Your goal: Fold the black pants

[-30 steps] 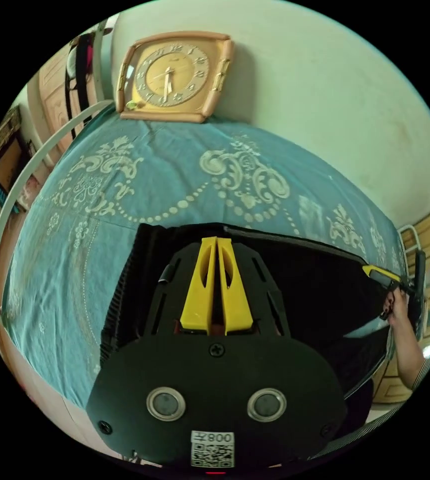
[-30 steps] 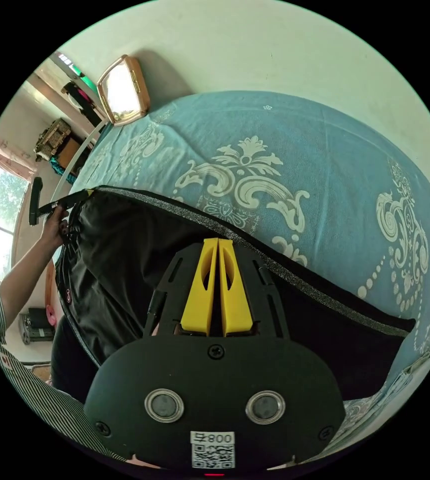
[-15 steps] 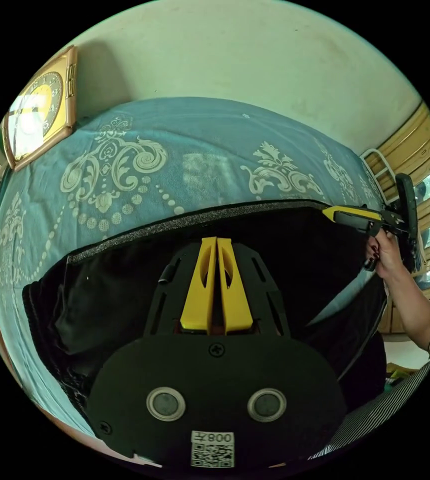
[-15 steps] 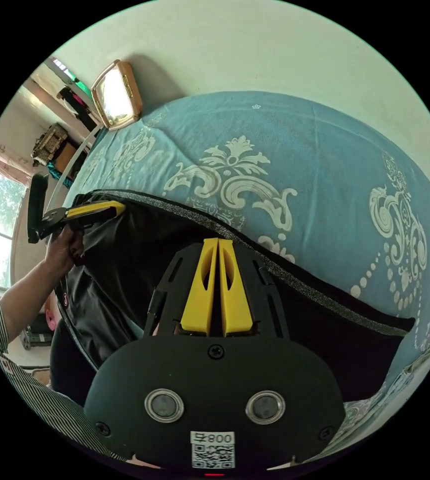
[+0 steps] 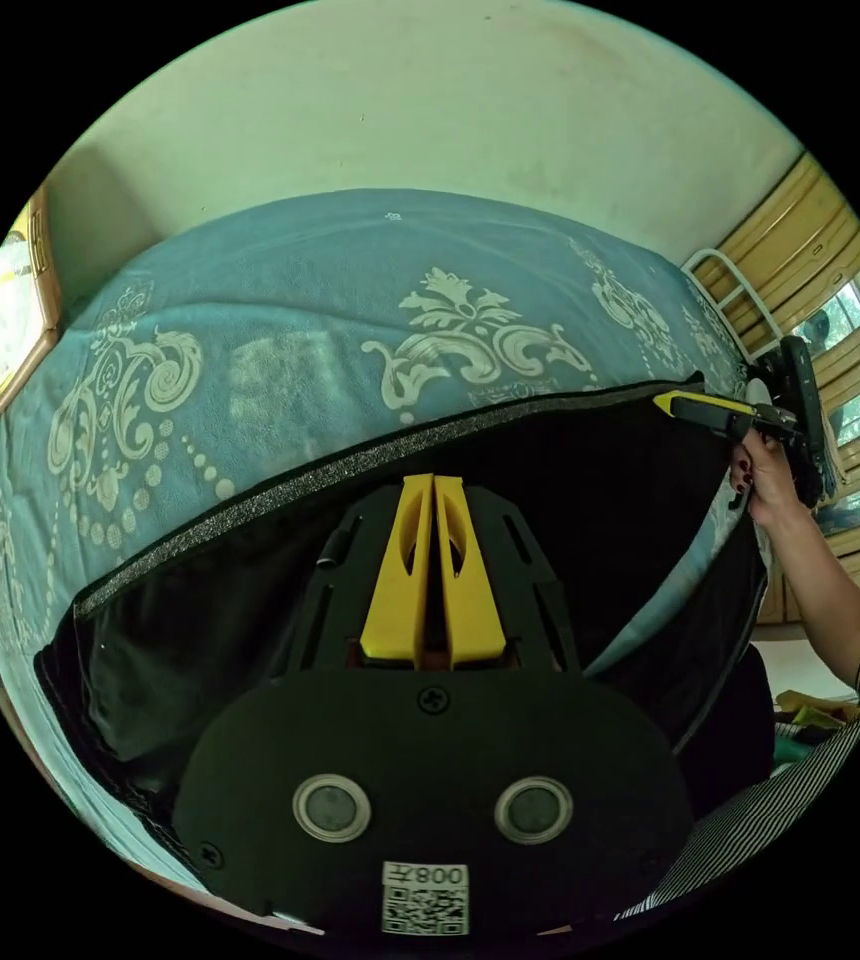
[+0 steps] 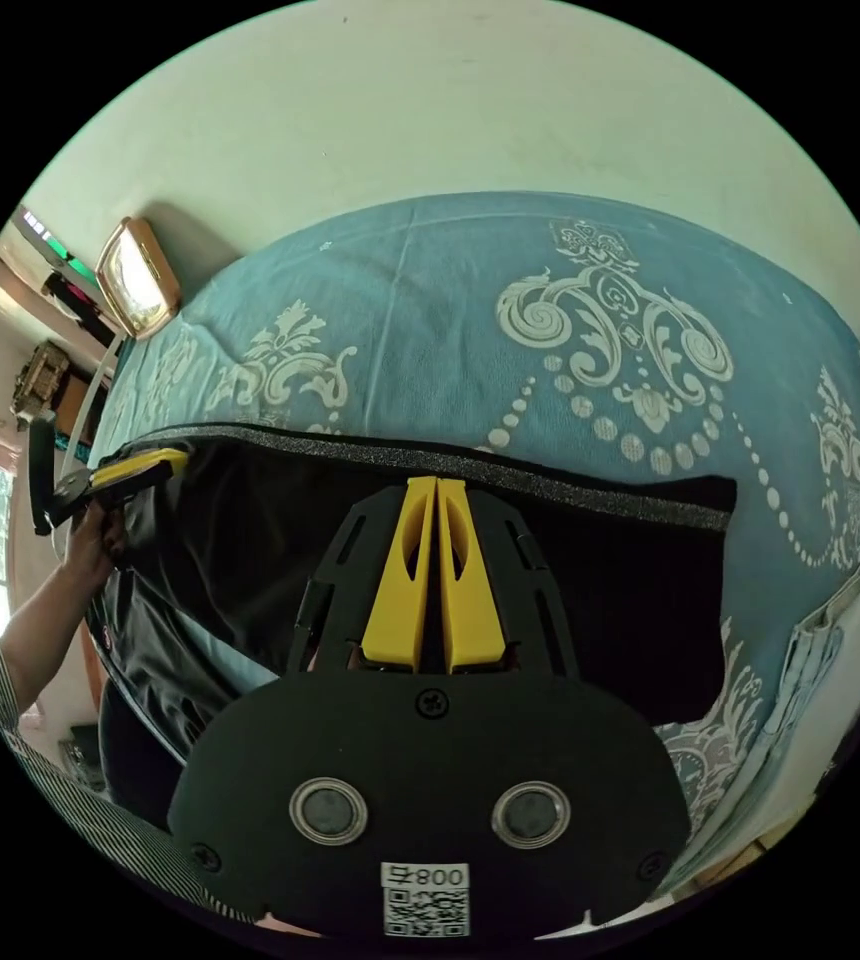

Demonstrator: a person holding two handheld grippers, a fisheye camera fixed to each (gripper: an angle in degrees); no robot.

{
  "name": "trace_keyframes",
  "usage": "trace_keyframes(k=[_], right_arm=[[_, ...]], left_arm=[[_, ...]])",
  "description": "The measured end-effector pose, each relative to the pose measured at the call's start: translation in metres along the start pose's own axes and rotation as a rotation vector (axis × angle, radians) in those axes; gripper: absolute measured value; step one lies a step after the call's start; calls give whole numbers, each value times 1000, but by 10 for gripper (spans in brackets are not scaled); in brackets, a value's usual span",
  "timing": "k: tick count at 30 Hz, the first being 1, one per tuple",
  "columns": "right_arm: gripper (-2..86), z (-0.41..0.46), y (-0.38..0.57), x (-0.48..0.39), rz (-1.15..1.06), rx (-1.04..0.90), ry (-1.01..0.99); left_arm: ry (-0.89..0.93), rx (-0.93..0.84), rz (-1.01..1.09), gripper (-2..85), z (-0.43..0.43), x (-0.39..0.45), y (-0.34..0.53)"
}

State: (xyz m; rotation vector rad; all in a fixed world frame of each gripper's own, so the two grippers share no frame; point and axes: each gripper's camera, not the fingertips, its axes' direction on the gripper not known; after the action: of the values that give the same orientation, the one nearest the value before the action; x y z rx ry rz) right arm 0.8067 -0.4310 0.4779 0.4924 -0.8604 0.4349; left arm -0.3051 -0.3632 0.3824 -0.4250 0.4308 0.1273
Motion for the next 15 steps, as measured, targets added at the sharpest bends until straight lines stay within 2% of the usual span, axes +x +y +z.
trace_keyframes(k=[3,6,11,15], right_arm=[[0,-30,8,3,-16,35,10],[1,-71,29,35,56,101,33],[0,-93,27,102,231,71,107],[0,-104,4,118,254,75,60]], left_arm=[[80,26,38,0,-3,10,1],[103,12,90,0,7,24,-4],[41,-14,107,1,32,38,-25],[11,-27,97,2,38,37,-39]])
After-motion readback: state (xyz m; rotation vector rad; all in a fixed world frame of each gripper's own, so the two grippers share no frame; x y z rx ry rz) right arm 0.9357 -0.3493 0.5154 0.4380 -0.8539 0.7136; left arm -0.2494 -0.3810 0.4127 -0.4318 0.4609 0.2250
